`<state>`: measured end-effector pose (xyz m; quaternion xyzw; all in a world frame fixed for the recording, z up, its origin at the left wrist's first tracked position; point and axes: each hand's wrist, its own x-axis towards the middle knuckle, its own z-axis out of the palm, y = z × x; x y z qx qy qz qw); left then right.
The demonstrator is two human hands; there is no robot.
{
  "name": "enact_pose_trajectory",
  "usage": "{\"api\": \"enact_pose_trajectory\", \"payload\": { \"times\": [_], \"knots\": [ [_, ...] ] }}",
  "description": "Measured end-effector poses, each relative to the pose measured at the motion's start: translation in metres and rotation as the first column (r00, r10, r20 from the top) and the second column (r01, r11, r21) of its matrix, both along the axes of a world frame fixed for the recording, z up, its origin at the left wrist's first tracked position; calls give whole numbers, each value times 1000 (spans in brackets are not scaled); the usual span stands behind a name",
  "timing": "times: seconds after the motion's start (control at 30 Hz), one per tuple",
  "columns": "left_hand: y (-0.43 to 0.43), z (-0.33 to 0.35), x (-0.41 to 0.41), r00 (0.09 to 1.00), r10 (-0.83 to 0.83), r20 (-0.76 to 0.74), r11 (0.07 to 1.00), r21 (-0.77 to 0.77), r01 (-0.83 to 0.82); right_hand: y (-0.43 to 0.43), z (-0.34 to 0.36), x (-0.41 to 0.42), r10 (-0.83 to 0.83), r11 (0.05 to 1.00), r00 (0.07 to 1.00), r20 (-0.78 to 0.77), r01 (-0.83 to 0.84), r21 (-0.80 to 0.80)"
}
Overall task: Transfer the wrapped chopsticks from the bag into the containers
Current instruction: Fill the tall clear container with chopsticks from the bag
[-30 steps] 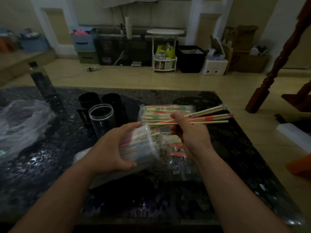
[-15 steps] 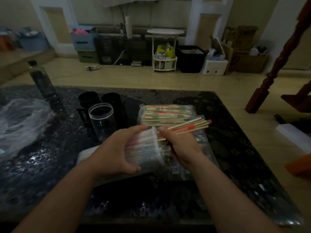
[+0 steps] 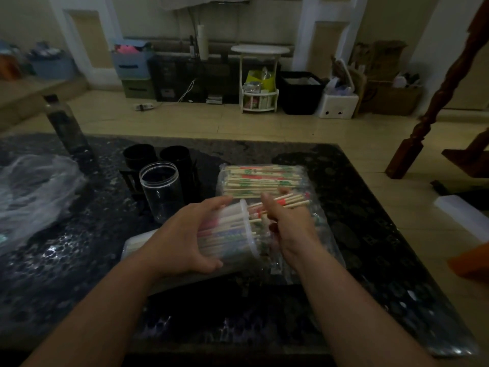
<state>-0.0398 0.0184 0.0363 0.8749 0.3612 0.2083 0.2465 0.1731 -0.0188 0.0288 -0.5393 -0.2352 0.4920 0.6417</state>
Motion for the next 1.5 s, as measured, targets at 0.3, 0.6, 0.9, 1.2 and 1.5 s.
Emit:
{"api": "enact_pose_trajectory", "payload": {
  "times": [0.3, 0.6, 0.9, 1.2, 1.5],
  "knots": [
    [2, 0, -1, 998, 41, 44, 999, 10, -41, -14, 12, -6, 148, 983, 869, 471, -183, 29],
    [2, 5, -1, 992, 31, 124, 999, 33, -36, -19, 15, -13, 271, 952, 787, 555, -303, -35],
    [2, 0, 4, 993, 48, 108, 999, 18, -50, -16, 6, -12, 335, 932, 812, 477, -359, -45],
    [4, 12, 0, 920, 185, 345, 983, -50, -179, -4, -19, 9, 119, 981, 952, 281, -70, -179],
    [-4, 37, 11, 797, 195, 571, 981, -132, -146, -11, -16, -17, 507, 825, 815, 280, -553, 116]
  ]
}}
